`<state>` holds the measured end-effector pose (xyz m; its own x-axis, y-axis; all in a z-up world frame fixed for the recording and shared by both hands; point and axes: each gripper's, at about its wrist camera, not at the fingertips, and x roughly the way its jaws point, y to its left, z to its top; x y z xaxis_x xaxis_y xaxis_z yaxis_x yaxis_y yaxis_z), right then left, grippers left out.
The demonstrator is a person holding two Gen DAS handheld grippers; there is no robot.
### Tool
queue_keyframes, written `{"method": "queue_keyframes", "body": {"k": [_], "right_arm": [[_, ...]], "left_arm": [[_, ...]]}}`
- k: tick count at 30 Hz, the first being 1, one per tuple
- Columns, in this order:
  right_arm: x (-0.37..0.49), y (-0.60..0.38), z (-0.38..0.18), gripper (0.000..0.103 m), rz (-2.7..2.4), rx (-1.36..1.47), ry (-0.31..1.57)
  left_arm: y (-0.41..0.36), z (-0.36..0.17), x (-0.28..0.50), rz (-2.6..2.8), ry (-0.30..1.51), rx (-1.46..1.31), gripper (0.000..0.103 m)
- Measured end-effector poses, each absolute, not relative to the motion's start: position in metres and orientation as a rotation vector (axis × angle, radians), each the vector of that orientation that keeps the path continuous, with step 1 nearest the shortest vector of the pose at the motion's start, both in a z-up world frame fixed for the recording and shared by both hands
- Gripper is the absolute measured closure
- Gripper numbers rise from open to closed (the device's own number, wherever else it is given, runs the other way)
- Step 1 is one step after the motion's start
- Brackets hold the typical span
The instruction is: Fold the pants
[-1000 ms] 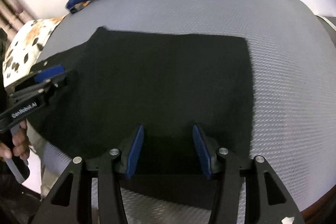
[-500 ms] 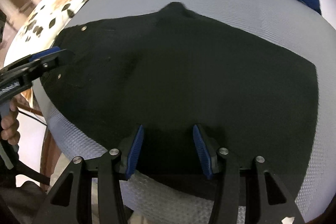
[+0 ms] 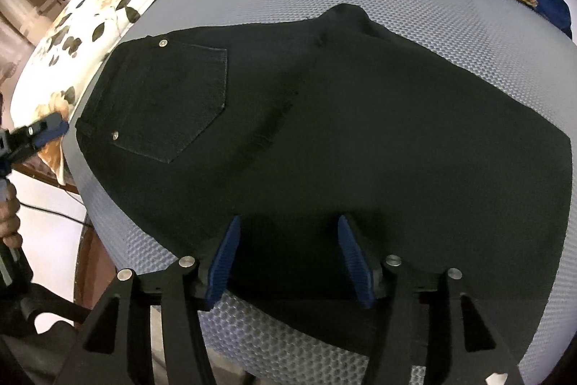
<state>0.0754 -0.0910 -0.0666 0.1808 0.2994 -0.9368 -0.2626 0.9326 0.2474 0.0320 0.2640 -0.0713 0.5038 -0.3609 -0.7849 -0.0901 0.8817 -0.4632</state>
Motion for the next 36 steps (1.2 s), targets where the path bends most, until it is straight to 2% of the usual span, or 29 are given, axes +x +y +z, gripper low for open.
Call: {"method": "queue_keyframes", "body": {"k": [7,19,27,36], "right_arm": [[0.076,-0.087,-0.067,0.039,0.386,0.035,1.333],[0.078,-0.088,-0.069,0.036,0.372,0.075,1.336],[0.080,-0.083,-0.069,0.034,0.358,0.064,1.334],[0.081,-0.082,-0.069,0.032,0.350,0.070,1.333]], "left_arm": [[0.289,-0.114,0.026,-0.232,1.129,-0.753,0.045],[0.306,-0.149,0.032,-0.294,1.096,-0.941,0.045],[0.318,-0.153,0.051,-0.340,1.021,-0.960,0.044],[0.292,-0.147,0.079,-0.372,0.973,-0.811,0.044]]}}
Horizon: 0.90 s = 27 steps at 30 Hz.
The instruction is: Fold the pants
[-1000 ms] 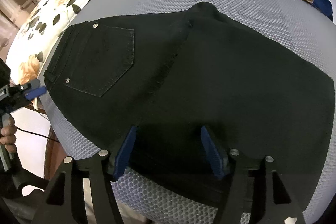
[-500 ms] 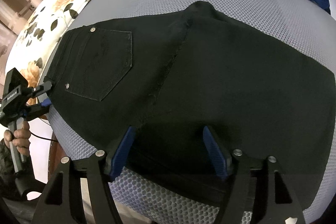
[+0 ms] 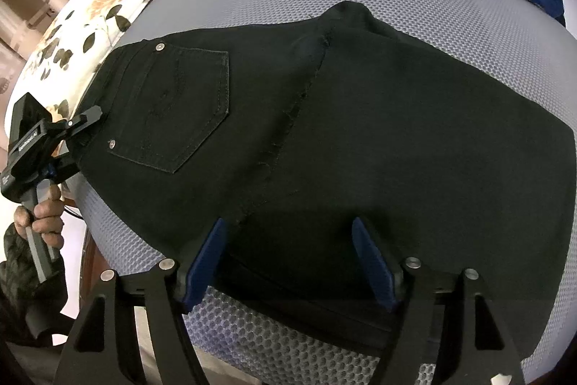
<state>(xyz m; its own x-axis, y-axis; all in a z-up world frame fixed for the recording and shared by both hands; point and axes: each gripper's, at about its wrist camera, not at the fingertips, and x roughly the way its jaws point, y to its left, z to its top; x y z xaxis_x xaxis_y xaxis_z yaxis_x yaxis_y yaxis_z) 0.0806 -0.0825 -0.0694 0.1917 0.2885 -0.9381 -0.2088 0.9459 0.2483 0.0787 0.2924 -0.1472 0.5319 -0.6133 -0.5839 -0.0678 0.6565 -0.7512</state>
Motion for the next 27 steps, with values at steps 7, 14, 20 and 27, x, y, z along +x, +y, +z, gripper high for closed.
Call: {"method": "queue_keyframes", "body": {"k": [7,14,20,27], "right_arm": [[0.081,-0.088,-0.067,0.031,0.355,0.113,1.324],[0.084,-0.122,-0.050,0.032,0.313,0.221,1.284],[0.084,-0.169,-0.026,0.032,0.241,0.277,1.217],[0.082,-0.243,0.005,0.031,0.144,0.383,1.122]], "left_arm": [[0.275,-0.142,0.087,-0.314,1.015,-0.727,0.073],[0.253,-0.095,0.086,-0.369,0.959,-0.712,0.076],[0.216,-0.046,0.086,-0.475,0.909,-0.683,0.077],[0.149,-0.002,0.095,-0.602,0.890,-0.630,0.077]]}}
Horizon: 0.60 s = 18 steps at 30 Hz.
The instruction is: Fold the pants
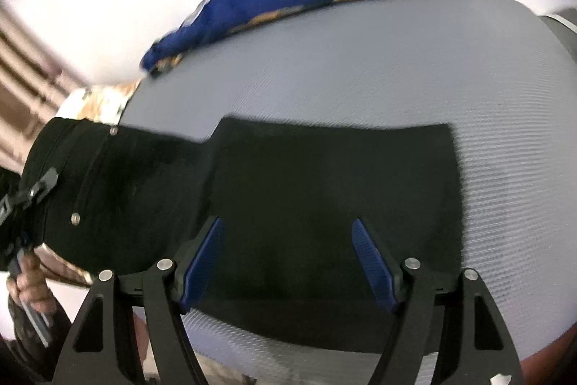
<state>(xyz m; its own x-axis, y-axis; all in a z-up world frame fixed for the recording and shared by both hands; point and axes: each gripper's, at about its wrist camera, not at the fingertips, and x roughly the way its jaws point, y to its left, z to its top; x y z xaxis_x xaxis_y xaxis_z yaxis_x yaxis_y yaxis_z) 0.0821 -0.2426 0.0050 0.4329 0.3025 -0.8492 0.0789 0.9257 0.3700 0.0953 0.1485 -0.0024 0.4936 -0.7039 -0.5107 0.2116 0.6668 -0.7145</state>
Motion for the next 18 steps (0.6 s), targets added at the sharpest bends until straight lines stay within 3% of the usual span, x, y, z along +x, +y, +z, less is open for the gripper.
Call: {"method": "queue_keyframes", "body": {"k": [8,18], "right_arm": [[0.071,-0.311,0.026,0.031,0.062,0.446,1.056],[0.056,-0.369,-0.004,0.031,-0.005,0.574,1.070]], "left_arm": [[0.036,0.004,0.117,-0.709,0.974,-0.474,0.077],[-0.089,-0.028,0.119,-0.774,1.104,-0.279,0.077]]}}
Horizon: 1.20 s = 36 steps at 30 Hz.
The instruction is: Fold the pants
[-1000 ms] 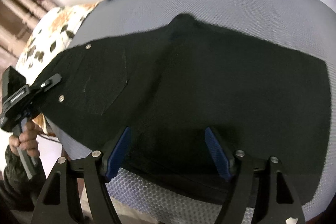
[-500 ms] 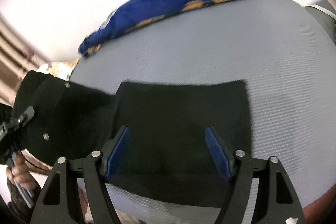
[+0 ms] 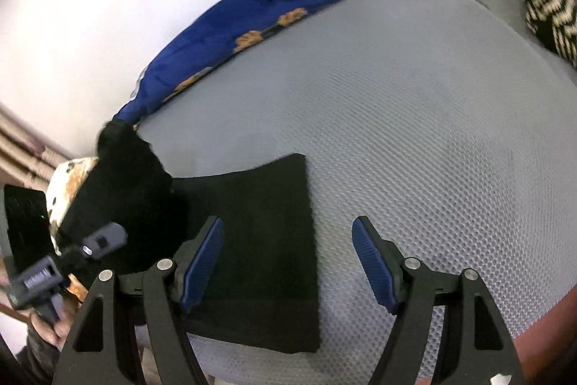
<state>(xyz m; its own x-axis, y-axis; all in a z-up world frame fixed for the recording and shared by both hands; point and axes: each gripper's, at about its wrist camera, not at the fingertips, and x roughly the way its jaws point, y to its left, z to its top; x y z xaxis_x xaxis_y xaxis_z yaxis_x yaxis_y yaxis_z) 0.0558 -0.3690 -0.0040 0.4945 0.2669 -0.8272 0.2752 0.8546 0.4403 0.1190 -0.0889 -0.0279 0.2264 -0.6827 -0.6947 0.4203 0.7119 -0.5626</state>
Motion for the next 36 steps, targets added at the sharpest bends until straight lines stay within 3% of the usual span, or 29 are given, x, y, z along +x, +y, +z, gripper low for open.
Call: {"method": "queue_keyframes", "body": {"k": [10,20,25,29,36], "right_arm": [[0.052,-0.395,-0.025,0.031,0.002,0.637,1.092],[0.066,-0.388,-0.034,0.031,0.199,0.733,1.122],[0.085,-0.370,-0.049,0.033,0.312,0.722,1.174],[0.104,-0.357,-0.062,0.040,0.376,0.714,1.197],[0.128,-0.354,-0.081,0.043,0.401,0.664,1.193]], "left_arm": [[-0.152,-0.080,0.108,-0.693,1.170,-0.072,0.073],[-0.153,-0.035,0.068,-0.844,1.058,0.006,0.031],[-0.106,-0.024,0.079,-0.702,1.012,-0.024,0.030],[-0.058,-0.034,0.099,-0.538,1.019,-0.063,0.030],[-0.010,-0.064,0.110,-0.405,1.062,-0.138,0.030]]}}
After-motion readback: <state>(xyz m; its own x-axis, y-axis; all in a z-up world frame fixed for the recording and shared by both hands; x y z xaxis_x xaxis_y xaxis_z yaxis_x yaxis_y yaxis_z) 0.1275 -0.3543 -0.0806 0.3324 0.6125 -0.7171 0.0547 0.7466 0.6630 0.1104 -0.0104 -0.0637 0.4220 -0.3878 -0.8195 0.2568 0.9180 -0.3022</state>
